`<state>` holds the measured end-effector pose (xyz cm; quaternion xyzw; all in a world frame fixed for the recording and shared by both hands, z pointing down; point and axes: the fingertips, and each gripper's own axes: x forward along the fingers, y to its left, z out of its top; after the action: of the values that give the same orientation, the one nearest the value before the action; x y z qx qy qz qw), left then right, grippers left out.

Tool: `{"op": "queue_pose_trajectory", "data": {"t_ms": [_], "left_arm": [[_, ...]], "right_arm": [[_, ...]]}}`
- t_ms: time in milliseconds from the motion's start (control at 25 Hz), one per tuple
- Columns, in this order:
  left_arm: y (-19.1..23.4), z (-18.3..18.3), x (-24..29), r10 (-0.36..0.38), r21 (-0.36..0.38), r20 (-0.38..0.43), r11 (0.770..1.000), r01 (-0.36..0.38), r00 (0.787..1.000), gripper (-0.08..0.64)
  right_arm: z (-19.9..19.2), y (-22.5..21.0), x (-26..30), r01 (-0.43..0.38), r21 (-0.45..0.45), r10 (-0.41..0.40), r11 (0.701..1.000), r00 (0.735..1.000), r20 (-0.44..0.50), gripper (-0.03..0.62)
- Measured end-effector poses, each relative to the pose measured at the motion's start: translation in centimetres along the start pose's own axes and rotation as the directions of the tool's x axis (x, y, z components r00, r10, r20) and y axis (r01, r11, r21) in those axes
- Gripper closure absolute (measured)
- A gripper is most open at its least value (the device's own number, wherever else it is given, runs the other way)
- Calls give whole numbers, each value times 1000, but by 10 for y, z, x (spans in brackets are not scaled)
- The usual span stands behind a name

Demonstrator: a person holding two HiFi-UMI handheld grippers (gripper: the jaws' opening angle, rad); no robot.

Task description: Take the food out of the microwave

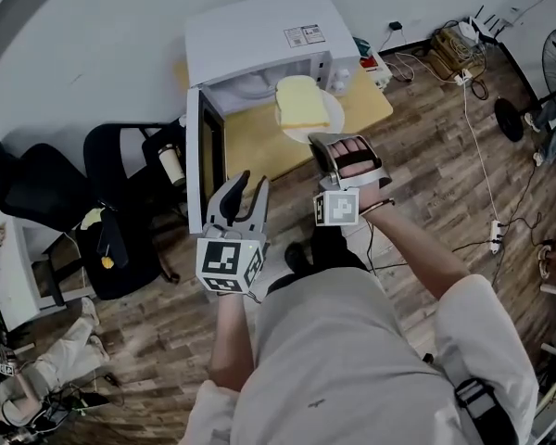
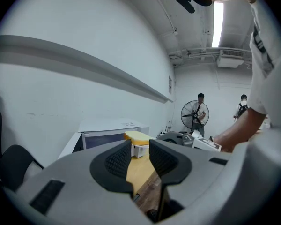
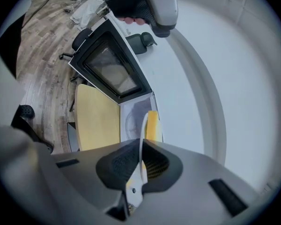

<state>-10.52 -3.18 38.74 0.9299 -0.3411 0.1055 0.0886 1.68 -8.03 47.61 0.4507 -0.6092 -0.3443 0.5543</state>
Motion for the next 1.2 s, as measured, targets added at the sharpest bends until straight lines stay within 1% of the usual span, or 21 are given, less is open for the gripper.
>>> {"op": "queue_pose_trajectory", "data": {"t_ms": [200, 320, 480, 720, 1120, 1200], "left_arm": [[-8, 1, -1, -36, 3, 7, 999, 36, 999, 444], [-11, 2, 2, -54, 4, 14, 999, 54, 998, 445], [-19, 6, 2, -77, 13, 25, 997, 76, 997, 445], [-36, 11, 8, -108, 19, 37, 994, 107, 993, 450], [-53, 20, 14, -114, 26, 52, 993, 113, 992, 460], [-56, 20, 15, -118, 30, 50, 993, 116, 992, 471]], "right_arm": [[2, -16, -26, 20, 9, -20, 1000, 1000, -12, 582], [0, -23, -38, 19, 12, -19, 1000, 1000, -16, 583], [-5, -17, -49, 37, 32, -37, 999, 999, 0, 581], [-12, -38, -78, 36, 6, -36, 999, 999, -40, 581], [-17, -58, -101, 67, -4, -67, 998, 997, -33, 581], [-18, -61, -103, 73, -6, -73, 997, 997, -35, 581]]}}
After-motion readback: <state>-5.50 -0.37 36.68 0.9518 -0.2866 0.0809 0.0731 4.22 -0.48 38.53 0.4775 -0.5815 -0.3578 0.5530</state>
